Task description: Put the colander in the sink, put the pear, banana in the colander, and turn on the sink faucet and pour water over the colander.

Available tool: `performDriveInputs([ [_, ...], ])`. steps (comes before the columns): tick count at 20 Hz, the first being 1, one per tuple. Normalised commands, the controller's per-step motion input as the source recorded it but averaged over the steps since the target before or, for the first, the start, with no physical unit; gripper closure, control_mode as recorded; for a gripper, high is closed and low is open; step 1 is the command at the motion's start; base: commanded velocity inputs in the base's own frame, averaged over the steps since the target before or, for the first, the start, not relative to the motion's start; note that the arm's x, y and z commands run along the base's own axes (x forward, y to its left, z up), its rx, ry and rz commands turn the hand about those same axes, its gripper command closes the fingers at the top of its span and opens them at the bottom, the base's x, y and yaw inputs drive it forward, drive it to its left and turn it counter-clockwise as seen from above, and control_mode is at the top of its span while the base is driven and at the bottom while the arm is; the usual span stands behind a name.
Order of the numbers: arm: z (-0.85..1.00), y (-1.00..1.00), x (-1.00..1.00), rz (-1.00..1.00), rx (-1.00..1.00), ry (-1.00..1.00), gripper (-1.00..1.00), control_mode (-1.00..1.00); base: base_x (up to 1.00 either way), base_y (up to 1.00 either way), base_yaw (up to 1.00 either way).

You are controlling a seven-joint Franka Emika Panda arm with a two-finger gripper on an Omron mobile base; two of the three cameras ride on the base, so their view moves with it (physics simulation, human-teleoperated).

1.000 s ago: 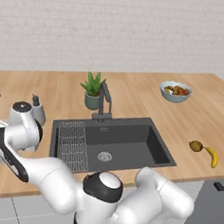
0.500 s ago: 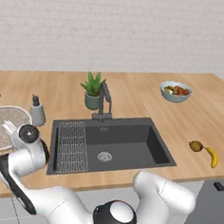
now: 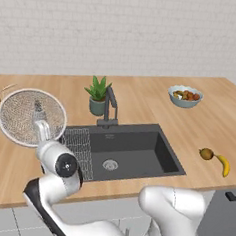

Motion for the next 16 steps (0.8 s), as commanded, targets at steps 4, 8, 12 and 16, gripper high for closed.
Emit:
performDriveInputs([
  [4,1.0,-0.94,-0.25,-0.19,0.24,0.06,1.0,-1.0,0.0,0.0,0.0],
  [8,1.0,-1.0,-0.23,-0.16,0.09,0.23,1.0,-1.0,0.0,0.0,0.0],
  [12,1.0,-1.0,-0.09,-0.13,0.0,0.39,1.0,-1.0,0.0,0.0,0.0],
  [16,0.92,-1.0,-0.39,0.01,0.0,0.36,1.0,-1.0,0.0,0.0,0.0],
])
